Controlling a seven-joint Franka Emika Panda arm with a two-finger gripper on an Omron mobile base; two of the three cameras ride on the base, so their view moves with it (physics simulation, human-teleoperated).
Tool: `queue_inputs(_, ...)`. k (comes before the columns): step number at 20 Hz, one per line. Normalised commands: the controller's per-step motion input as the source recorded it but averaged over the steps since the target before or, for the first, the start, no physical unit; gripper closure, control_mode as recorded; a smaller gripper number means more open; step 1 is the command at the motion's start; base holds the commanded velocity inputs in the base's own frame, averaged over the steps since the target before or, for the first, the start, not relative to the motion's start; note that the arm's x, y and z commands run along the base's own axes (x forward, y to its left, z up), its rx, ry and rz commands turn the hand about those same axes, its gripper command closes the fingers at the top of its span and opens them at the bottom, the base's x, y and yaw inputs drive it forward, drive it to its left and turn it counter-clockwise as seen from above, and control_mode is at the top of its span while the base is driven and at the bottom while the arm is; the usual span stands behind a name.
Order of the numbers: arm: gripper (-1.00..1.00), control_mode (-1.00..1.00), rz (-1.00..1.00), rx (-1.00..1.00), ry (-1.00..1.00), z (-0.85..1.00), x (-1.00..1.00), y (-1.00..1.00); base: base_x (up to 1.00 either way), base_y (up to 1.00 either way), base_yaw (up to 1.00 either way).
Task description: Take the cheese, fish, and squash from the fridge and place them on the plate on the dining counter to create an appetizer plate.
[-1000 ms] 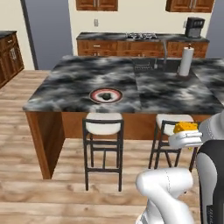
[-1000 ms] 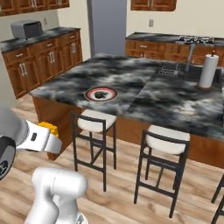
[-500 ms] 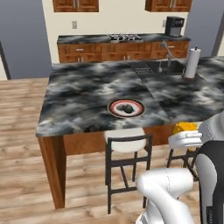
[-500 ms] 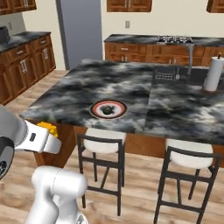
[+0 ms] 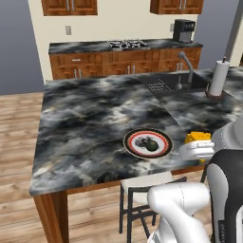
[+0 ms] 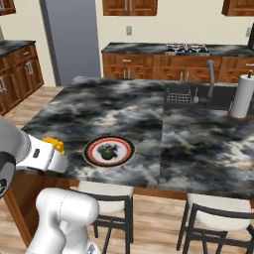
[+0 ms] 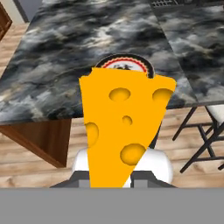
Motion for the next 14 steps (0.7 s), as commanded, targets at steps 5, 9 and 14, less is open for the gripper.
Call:
queue_inputs(5, 1.0, 1.0, 0.0, 0.0, 0.0, 0.0, 0.0, 0.0, 0.94, -0.02, -0.05)
queue_inputs(9, 1.0, 1.0, 0.0, 0.0, 0.0, 0.0, 0.0, 0.0, 0.64, 0.0, -0.05)
queue_inputs(14, 1.0, -1.0, -0.13, 0.0, 0.0, 0.0, 0.64, 0.0, 0.13, 0.0, -0.02)
